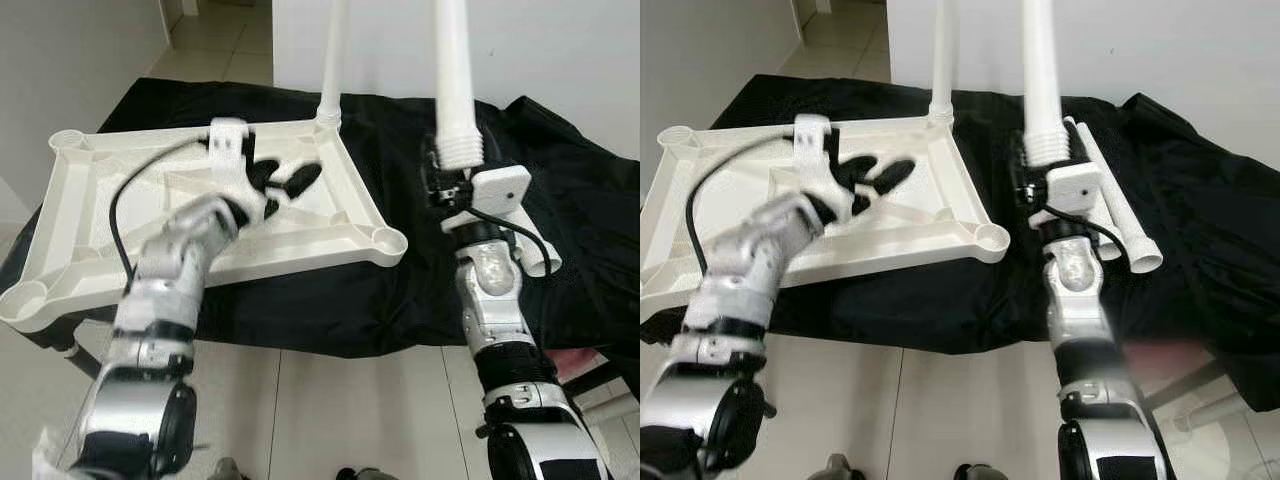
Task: Building children table
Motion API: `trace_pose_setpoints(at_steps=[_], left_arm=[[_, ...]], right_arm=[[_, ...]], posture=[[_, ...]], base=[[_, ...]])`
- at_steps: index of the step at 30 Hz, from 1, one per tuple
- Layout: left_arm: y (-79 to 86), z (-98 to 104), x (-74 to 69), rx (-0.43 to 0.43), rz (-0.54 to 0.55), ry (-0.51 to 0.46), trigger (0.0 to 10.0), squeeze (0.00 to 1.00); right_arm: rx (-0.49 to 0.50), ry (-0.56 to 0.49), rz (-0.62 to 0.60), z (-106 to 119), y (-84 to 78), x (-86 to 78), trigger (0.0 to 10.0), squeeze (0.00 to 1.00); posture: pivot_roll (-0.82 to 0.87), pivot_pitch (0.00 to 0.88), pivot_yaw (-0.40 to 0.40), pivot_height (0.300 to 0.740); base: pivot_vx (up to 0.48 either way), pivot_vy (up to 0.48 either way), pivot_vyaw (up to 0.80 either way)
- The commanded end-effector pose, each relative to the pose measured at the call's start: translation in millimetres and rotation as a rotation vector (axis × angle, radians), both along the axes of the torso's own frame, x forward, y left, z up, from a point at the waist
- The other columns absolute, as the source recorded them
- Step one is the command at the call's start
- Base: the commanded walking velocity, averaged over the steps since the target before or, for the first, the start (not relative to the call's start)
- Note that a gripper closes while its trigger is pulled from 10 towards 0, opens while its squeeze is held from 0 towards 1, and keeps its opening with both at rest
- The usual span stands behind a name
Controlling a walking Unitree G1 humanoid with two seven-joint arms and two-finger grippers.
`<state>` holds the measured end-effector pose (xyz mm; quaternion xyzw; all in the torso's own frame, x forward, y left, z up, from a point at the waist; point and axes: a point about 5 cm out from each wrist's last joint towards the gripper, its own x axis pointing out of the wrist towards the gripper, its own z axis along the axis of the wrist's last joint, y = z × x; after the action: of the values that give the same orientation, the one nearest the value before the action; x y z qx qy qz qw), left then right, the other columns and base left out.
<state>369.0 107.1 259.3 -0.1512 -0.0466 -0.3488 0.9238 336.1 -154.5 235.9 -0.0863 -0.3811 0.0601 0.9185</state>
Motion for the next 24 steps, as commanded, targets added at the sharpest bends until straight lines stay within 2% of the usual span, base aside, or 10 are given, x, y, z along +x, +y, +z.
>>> trace_pose_setpoints(at_steps=[1, 7, 8, 12, 17, 18, 24], left_arm=[[-7.8, 6, -9.8, -0.047, -0.244, -0.038, 10.0, 0.00], [-7.0, 15, -11.9, -0.090, -0.315, -0.031, 10.0, 0.00], [-6.5, 22, -12.9, -0.118, -0.351, -0.032, 10.0, 0.00], [-8.0, 29, -14.3, -0.170, -0.389, -0.006, 10.0, 0.00], [-9.9, 31, -16.2, -0.172, -0.418, 0.000, 10.0, 0.00], [-12.4, 34, -17.5, -0.184, -0.444, -0.003, 10.0, 0.00], [-17.8, 33, -17.0, -0.165, -0.462, 0.023, 10.0, 0.00]], right_arm=[[-0.022, -0.031, 0.016, 7, 3.0, -2.1, 10.0, 0.00], [-0.065, -0.017, 0.056, 4, 11.2, -3.3, 10.0, 0.00], [-0.099, 0.025, 0.102, -6, 19.0, -4.5, 10.0, 0.00], [-0.137, 0.088, 0.173, -21, 30.2, -8.8, 10.0, 0.00], [-0.182, 0.122, 0.225, -30, 38.6, -12.7, 10.0, 0.00], [-0.225, 0.151, 0.270, -39, 46.1, -16.3, 10.0, 0.00], [-0.266, 0.161, 0.303, -45, 53.6, -21.2, 10.0, 0.00]], posture=[[0.00, 0.036, -0.041, 0.740], [0.00, 0.045, -0.042, 0.740], [0.00, 0.050, -0.040, 0.740], [0.00, 0.052, -0.039, 0.740], [-0.01, 0.054, -0.037, 0.740], [-0.01, 0.058, -0.034, 0.740], [-0.02, 0.061, -0.026, 0.740]], base=[[0.000, 0.000, 0.00], [0.000, 0.000, 0.00], [0.000, 0.000, 0.00], [0.000, 0.000, 0.00], [0.000, 0.000, 0.00], [0.000, 0.000, 0.00], [0.000, 0.000, 0.00]])
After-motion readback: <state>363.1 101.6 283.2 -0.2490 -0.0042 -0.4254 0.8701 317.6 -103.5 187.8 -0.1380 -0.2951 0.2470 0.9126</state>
